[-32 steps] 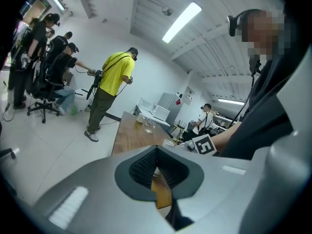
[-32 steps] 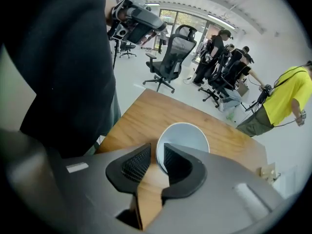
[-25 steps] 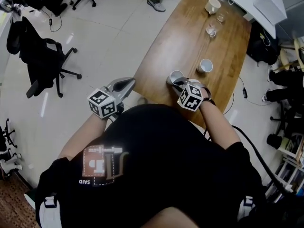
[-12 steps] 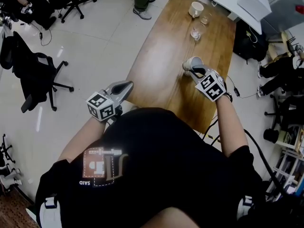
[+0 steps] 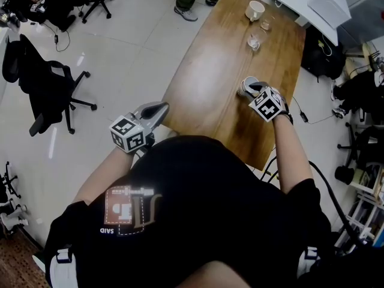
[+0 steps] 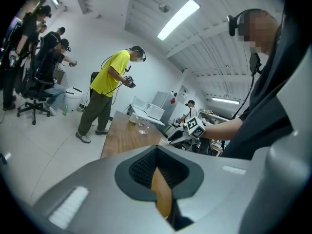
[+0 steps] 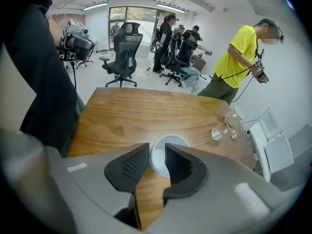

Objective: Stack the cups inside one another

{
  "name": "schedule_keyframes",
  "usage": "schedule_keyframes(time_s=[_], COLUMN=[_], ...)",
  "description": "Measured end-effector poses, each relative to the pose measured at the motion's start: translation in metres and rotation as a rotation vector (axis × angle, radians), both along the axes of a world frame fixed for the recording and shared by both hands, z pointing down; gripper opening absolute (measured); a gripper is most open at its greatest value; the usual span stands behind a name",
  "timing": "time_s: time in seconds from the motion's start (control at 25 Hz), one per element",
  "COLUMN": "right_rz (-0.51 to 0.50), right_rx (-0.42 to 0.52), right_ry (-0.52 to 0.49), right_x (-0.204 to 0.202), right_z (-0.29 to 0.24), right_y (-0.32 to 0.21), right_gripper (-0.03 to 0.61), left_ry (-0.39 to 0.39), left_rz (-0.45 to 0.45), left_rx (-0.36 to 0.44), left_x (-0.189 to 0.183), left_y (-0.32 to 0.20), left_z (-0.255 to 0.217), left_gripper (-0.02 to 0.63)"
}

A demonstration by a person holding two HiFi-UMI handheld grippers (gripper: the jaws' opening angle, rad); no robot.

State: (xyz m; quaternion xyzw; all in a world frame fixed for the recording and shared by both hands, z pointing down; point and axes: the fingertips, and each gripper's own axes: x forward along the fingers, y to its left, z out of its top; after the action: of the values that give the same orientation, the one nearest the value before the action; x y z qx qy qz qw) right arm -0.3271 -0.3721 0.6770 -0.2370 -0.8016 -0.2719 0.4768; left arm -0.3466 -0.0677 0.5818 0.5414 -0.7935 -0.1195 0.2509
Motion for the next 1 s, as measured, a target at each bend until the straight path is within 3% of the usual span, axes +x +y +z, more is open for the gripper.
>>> schedule_keyframes(time_s=[0.12, 0.24, 0.4, 0.52, 0.76, 1.0], right_rz=[0.012, 0.089, 0.29, 0.466, 0.658, 0.844], right_rx=[-0.04, -0.142, -0.428, -0.647, -0.737, -0.85], right_ry=[-0.066, -0.233, -0.456, -0.555, -0.562, -0.545], right_x=[-0.002, 0.001, 0.035, 0.077, 0.157, 0.194], right_z=[-0.023, -0.081, -0.153, -0.169, -0.11, -0.06], right_y=[0.007, 0.004, -0.021, -0.044, -0.052, -0.048], right_gripper=[0.127, 0.126, 0.094, 0.073, 0.024, 0.014], left_ry=[-0.002, -0.012, -0.044, -0.072, -0.106, -0.09], left_rz=[0.005, 0.019, 0.063, 0.103, 0.192, 0.271], left_rx=[0.002, 0.015, 0.054, 0.079, 0.101, 0.069], left_x=[0.0, -0.004, -0.01, -0.014, -0.011, 0.015], left_y=[0.0, -0.008, -0.031, -0.053, -0.099, -0.124], left_z=[0.0, -0.003, -0.015, -0.028, -0.043, -0.033], left_gripper=[0.002, 0.002, 0.002, 0.002, 0.002, 0.002])
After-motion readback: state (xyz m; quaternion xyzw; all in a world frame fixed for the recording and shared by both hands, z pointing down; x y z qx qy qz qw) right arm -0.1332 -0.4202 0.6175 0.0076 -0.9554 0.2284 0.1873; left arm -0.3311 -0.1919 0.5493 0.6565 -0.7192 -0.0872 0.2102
